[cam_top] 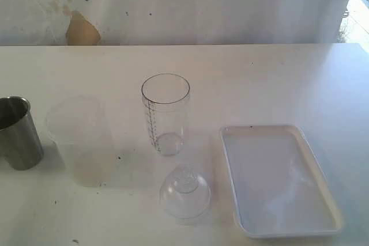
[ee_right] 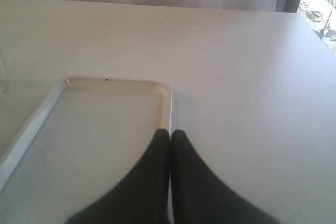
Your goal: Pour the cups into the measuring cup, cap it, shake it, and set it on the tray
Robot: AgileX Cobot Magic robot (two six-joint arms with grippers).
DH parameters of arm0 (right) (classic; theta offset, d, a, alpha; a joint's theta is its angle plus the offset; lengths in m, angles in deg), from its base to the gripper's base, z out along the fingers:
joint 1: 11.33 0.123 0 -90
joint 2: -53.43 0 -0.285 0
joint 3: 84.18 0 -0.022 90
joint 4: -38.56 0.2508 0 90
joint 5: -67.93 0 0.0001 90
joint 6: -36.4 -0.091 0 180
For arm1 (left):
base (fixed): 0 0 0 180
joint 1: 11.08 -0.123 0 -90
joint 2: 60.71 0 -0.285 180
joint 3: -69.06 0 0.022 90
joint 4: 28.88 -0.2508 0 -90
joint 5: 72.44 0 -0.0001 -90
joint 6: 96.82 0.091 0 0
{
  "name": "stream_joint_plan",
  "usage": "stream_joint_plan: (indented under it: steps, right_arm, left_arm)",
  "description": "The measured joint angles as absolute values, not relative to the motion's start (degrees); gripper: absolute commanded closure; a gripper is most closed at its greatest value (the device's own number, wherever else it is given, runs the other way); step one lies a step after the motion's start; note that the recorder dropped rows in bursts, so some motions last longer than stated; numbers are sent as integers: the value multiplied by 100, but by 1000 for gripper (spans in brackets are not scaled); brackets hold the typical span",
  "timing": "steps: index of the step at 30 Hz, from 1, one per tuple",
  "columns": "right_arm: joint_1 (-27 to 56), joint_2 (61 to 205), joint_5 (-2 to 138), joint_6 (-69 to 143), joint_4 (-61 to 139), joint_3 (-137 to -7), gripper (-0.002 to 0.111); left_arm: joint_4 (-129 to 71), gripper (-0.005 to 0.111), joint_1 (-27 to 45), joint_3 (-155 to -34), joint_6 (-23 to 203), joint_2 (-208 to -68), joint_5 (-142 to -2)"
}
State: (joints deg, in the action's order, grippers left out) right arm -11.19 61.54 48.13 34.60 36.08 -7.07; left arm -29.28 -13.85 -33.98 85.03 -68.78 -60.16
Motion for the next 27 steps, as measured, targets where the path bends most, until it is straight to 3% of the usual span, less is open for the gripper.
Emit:
stream_joint_plan:
  steps: [4, 17, 20, 24, 27]
  right_arm:
    - [-1119, 6154, 4813, 3460, 3608, -707, 108]
    - [-1119, 6154, 4813, 3460, 3608, -707, 108]
    - [-1119, 6154, 4813, 3460, 3608, -707, 108]
    - [-1119, 6154, 4813, 3460, 3608, -707, 108]
    - [-1119, 6154, 4813, 3460, 3608, -707, 108]
  left_arm:
    - [-2939, 107, -1385, -3398, 8512, -6878, -6102]
    - [-2926, 104, -1385, -3398, 7157, -6878, -8178]
    - [-2888, 84, -1385, -3398, 6847, -6877, -8616]
    - [-2888, 29, -1385, -3398, 6710, -6889, -8885]
    - [-2819, 6, -1385, -3398, 6685, -7099, -9257]
